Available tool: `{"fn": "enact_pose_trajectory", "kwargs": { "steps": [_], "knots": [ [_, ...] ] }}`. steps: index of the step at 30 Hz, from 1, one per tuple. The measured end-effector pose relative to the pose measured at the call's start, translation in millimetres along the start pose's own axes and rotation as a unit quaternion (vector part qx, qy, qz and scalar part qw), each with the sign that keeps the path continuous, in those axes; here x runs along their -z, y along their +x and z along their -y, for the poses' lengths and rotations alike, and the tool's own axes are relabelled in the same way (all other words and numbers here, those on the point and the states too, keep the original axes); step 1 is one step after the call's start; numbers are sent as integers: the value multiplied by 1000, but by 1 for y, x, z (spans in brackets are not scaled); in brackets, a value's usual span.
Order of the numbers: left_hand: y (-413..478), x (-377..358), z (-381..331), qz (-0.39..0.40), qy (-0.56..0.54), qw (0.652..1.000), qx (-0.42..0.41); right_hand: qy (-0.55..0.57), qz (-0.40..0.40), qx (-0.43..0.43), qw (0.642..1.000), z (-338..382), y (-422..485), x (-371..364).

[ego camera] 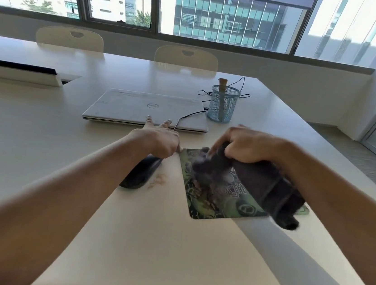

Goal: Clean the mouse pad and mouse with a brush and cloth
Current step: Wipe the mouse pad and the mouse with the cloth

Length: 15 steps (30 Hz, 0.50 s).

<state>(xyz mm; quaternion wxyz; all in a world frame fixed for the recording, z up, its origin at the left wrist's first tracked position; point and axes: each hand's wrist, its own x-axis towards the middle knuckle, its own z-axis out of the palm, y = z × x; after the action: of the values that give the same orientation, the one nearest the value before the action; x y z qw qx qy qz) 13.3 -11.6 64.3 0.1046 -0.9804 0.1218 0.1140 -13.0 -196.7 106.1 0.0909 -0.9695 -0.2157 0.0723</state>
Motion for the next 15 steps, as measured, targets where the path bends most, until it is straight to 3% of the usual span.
{"fn": "enact_pose_trajectory", "kwargs": {
  "steps": [2, 4, 7, 11, 15],
  "knots": [
    [0, -1, 2, 5, -6, 1000, -1, 14, -86, -7, 996, 2, 10, -1],
    [1, -1, 4, 9, -1, 1000, 0, 0, -103, 4, 995, 8, 19, -10],
    [2, -2, 6, 3, 7, 1000, 11, -28, -26, 30, 999, 14, 22, -29],
    [3, -1, 6, -5, 3, 1000, 11, -70, 14, 55, 996, 8, 7, -27],
    [4, 0, 4, -2, 3, 1000, 11, -49, 103, 51, 992, -1, -8, -7]
  ]
}}
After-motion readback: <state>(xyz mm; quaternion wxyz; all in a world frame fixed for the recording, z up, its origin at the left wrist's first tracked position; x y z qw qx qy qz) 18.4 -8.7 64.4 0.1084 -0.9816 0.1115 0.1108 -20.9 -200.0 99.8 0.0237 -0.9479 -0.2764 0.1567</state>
